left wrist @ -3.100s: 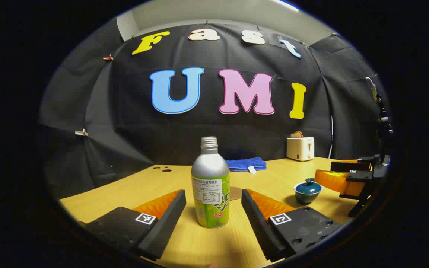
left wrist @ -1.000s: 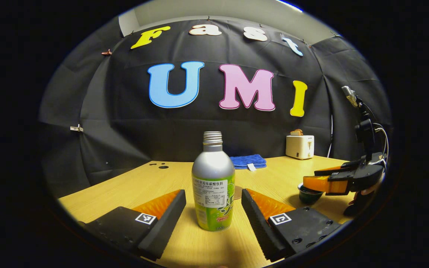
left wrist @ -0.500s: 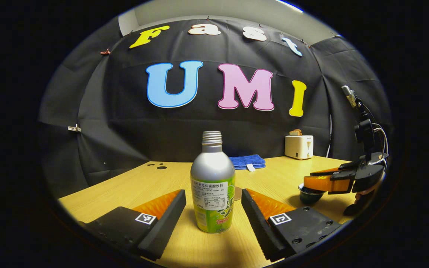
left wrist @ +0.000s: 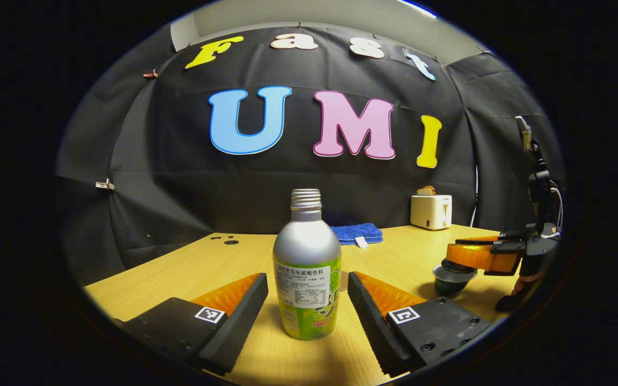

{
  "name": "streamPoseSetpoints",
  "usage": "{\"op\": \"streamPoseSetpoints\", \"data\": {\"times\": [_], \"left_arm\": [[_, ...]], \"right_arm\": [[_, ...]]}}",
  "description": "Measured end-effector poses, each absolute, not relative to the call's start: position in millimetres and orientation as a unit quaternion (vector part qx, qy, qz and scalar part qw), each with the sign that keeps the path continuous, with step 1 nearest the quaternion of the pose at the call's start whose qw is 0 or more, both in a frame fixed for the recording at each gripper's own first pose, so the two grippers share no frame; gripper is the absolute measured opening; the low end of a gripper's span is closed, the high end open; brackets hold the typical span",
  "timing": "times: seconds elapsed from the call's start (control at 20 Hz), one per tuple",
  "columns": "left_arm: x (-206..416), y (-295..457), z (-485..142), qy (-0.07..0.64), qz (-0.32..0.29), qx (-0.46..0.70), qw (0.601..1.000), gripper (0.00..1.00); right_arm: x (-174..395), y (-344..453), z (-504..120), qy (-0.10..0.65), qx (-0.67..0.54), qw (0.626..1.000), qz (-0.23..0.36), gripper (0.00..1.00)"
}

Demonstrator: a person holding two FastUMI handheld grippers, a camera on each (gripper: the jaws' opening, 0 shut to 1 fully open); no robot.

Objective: Open the teacup lid with one hand, grasp the water bottle and pour water into the teacup with the other hand; after pouring, place the water bottle on the coaster and then close the teacup lid.

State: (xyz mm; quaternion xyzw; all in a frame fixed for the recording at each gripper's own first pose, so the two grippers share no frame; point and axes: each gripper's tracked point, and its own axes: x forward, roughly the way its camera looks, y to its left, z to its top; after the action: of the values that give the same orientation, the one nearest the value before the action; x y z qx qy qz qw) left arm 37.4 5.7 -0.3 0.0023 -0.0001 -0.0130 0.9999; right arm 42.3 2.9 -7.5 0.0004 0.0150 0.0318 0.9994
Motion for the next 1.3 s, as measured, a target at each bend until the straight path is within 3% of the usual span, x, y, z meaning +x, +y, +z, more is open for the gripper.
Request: {"op": "streamPoseSetpoints", "data": {"times": [0.3,0.75,0.95,1.15,1.3], "left_arm": [[60.7,10.1,-1.0,0.000,-0.006,0.002,1.000,0.95],[100.6,26.2,-1.3,0.000,0.018,0.002,1.000,0.97],[108.3,35.0,-1.8,0.001,0.040,0.003,0.999,0.84],[110.0,24.2,-1.4,0.002,0.023,0.022,0.999,0.81],[109.3,6.6,1.7,0.001,0.005,0.109,0.994,0.81]], "right_arm": [[44.4,-12.3,-3.6,-0.001,-0.002,1.000,0.011,0.28],[51.2,-94.9,-0.7,-0.004,-0.004,0.997,-0.078,0.28],[56.5,-115.7,1.9,-0.002,-0.004,0.996,-0.093,0.28],[60.5,-127.0,1.7,-0.001,-0.004,0.996,-0.094,0.28],[62.3,-135.7,1.7,-0.001,-0.003,0.995,-0.098,0.28]]}}
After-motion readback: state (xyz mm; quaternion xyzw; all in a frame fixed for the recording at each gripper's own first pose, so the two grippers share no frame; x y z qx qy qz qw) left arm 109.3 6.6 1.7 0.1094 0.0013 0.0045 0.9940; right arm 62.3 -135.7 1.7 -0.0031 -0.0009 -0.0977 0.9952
